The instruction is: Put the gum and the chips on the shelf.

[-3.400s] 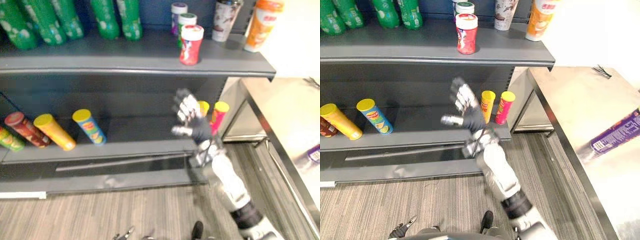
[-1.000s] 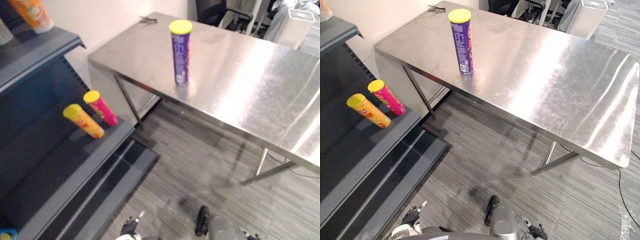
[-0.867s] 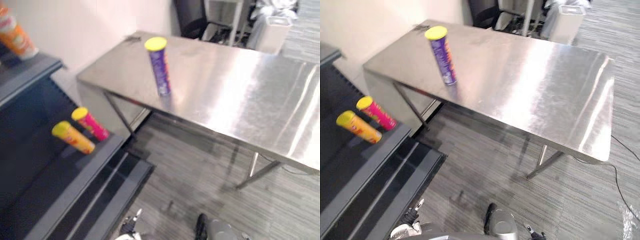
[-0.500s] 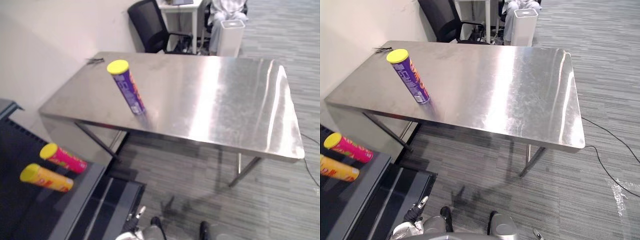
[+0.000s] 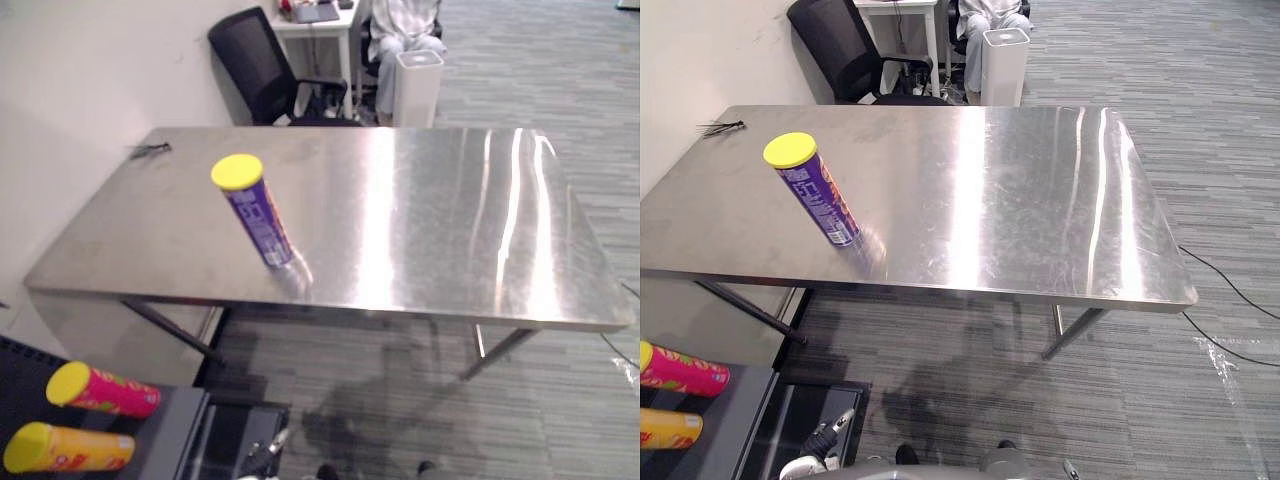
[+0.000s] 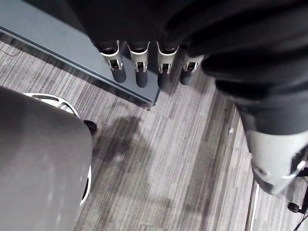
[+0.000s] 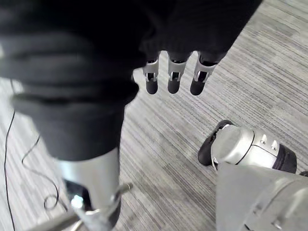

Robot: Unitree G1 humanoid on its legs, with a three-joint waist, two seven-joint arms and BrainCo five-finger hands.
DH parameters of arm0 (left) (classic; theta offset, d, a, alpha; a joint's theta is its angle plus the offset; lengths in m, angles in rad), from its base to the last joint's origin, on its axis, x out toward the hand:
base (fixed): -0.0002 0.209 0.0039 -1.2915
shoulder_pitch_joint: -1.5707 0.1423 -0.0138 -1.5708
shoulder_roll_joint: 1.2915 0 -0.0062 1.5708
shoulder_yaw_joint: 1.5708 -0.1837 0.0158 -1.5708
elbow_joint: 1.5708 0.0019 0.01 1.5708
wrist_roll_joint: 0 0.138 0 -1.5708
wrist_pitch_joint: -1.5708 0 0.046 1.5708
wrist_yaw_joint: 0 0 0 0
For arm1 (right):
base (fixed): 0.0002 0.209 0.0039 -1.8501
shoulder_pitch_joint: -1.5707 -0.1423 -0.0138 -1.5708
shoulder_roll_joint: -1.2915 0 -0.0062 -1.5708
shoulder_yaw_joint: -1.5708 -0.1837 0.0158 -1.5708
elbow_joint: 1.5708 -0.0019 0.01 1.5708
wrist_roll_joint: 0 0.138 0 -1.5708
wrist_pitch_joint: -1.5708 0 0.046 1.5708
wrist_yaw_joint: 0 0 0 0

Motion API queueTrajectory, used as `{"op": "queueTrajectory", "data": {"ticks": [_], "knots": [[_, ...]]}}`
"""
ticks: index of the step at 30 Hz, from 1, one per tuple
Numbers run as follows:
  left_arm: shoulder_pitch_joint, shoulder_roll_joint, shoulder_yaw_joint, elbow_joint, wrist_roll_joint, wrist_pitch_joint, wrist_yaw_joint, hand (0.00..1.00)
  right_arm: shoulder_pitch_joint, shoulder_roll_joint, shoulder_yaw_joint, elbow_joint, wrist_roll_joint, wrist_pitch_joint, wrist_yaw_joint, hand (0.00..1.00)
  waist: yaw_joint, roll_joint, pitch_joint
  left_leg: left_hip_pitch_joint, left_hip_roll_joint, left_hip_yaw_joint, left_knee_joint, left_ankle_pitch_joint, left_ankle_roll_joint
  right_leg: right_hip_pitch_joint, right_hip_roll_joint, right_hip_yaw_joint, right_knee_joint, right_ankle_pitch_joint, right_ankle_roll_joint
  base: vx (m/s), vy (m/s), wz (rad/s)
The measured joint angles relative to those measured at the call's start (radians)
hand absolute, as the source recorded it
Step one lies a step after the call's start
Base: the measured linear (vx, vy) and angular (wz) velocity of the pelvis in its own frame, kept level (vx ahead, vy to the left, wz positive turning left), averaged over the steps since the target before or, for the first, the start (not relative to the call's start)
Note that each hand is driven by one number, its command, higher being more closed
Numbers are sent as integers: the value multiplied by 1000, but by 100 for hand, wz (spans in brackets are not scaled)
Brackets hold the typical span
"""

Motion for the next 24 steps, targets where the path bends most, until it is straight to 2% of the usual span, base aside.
{"op": "queueTrajectory", "data": {"ticks": [3,6,7,9,10,13,15,17,21,23,24], "knots": [[3,1,2,3,1,1,0,0,-25,-41,-175,-1,63,-1,-30,0,-2,0,-6,6,-5,7,-15,0,1,12,-1,0,-41,25,3,15,21,-13],[7,1,12,2,1,2,1,0,-65,-133,-343,-22,150,-2,-78,0,-3,2,-11,6,-15,12,-36,9,9,13,-6,0,-74,46,6,-18,25,-7],[13,0,11,-2,1,2,1,0,-82,-175,-391,-58,167,-4,-101,0,-8,-7,-12,5,-22,15,-51,15,13,10,-7,3,-87,54,8,-30,23,-7],[23,-1,10,-3,2,2,2,0,-114,-244,-436,-141,167,-9,-139,0,-15,-2,-24,6,-31,19,-74,22,16,-1,-11,8,-87,56,10,-29,32,-6],[36,-2,10,-4,2,2,5,0,-132,-279,-436,-225,164,-35,-182,0,-31,2,-33,6,-37,22,-87,28,19,-8,-13,11,-86,56,11,-17,33,-7],[41,-2,10,-9,2,2,17,0,-179,-342,-438,-435,144,-62,-255,0,-33,0,-37,5,-45,25,-96,32,23,-18,-14,17,-84,57,13,-10,18,-5],[45,-2,10,-17,0,2,23,0,-206,-366,-428,-577,106,-85,-302,0,-33,-10,-43,2,-43,24,-101,35,23,-23,-15,17,-85,57,13,0,0,0],[64,-1,7,-52,1,2,23,0,-244,-396,-365,-726,26,-116,-352,0,-37,-26,-53,2,-44,24,-111,39,23,-27,-15,17,-88,57,13,0,0,0],[73,-1,-6,-88,5,2,22,0,-306,-425,-197,-926,-72,-124,-344,0,-35,-38,-59,1,-47,24,-117,41,24,-32,-17,17,-88,60,17,0,0,0],[79,1,-28,-120,23,1,20,0,-331,-447,-32,-1048,-99,-148,-304,0,-30,-39,-62,0,-49,19,-117,42,25,-32,-19,14,-87,60,18,3,-8,2],[81,2,-36,-128,25,1,18,0,-338,-451,12,-1068,-114,-155,-287,0,-29,-41,-63,-1,-49,16,-117,42,26,-32,-19,12,-88,62,21,3,-26,12]]}}
